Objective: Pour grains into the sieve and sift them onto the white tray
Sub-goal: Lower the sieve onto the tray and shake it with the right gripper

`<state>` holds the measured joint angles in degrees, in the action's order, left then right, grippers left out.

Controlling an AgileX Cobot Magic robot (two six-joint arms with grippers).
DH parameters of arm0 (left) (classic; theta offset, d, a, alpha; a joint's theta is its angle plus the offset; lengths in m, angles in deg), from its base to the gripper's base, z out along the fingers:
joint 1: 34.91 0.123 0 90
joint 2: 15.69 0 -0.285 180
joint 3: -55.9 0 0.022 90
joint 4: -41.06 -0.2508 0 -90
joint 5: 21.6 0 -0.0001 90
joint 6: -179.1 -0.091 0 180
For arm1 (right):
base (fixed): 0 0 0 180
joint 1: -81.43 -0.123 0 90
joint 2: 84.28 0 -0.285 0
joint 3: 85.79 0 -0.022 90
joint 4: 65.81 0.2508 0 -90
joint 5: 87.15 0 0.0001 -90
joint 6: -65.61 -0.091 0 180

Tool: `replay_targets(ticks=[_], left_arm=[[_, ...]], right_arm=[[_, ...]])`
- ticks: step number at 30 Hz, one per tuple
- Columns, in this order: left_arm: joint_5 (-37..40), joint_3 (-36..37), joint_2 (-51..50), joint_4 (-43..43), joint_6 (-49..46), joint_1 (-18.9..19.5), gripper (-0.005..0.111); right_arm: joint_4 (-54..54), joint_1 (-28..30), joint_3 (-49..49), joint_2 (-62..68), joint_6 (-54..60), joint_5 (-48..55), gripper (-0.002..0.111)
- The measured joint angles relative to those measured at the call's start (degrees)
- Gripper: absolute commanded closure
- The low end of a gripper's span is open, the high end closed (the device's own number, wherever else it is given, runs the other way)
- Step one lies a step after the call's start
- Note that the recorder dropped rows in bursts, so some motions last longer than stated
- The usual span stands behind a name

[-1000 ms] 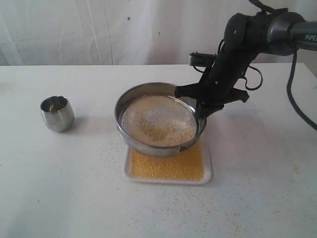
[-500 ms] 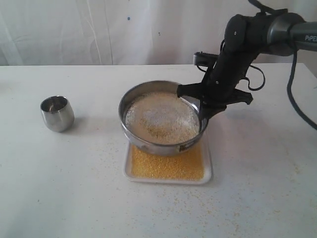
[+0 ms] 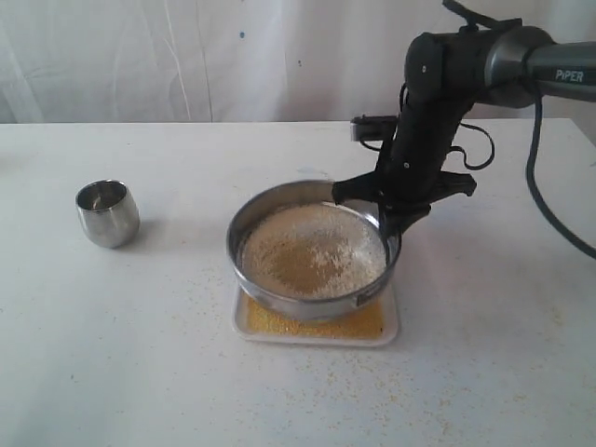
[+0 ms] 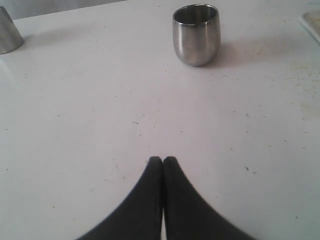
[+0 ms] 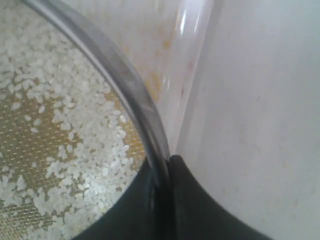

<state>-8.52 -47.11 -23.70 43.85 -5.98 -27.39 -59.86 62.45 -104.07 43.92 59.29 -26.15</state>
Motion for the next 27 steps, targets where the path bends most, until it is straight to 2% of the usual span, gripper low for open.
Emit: replay_targets(ticks=[3, 7, 11, 13, 16, 19, 22, 24, 27], left_arm=[[0.0, 0.0, 0.0, 0.0, 0.0, 0.0, 0.107], [0.0, 0.0, 0.0, 0.0, 0.0, 0.0, 0.107], [0.0, 0.0, 0.0, 0.0, 0.0, 0.0, 0.107], [0.0, 0.0, 0.0, 0.0, 0.0, 0.0, 0.107], [0.0, 0.0, 0.0, 0.0, 0.0, 0.0, 0.107], [0.0, 0.0, 0.0, 0.0, 0.0, 0.0, 0.107], [0.0, 0.0, 0.0, 0.0, 0.0, 0.0, 0.107], [0.0, 0.0, 0.0, 0.0, 0.0, 0.0, 0.107], [0.0, 0.0, 0.0, 0.0, 0.0, 0.0, 0.107]], right_arm=[[1.0, 0.7, -0.8, 0.0, -2.6, 0.3, 0.108], [0.7, 0.0, -0.3, -0.2, 3.2, 6.9, 0.108], [0.8, -0.6, -0.2, 0.0, 1.4, -0.6, 0.108], [3.4, -0.6, -0.4, 0.0, -0.1, 0.8, 0.108], [5.9, -1.1, -0.1, -0.2, 3.6, 4.4, 0.108], [5.9, -1.7, 0.0, 0.0, 6.3, -1.9, 0.108], [6.8, -1.0, -0.7, 0.0, 1.5, -7.7, 0.108], [7.9, -0.6, -0.9, -0.3, -0.2, -2.7, 0.108], [6.1, -1.5, -0.7, -0.5, 3.4, 3.6, 0.108]])
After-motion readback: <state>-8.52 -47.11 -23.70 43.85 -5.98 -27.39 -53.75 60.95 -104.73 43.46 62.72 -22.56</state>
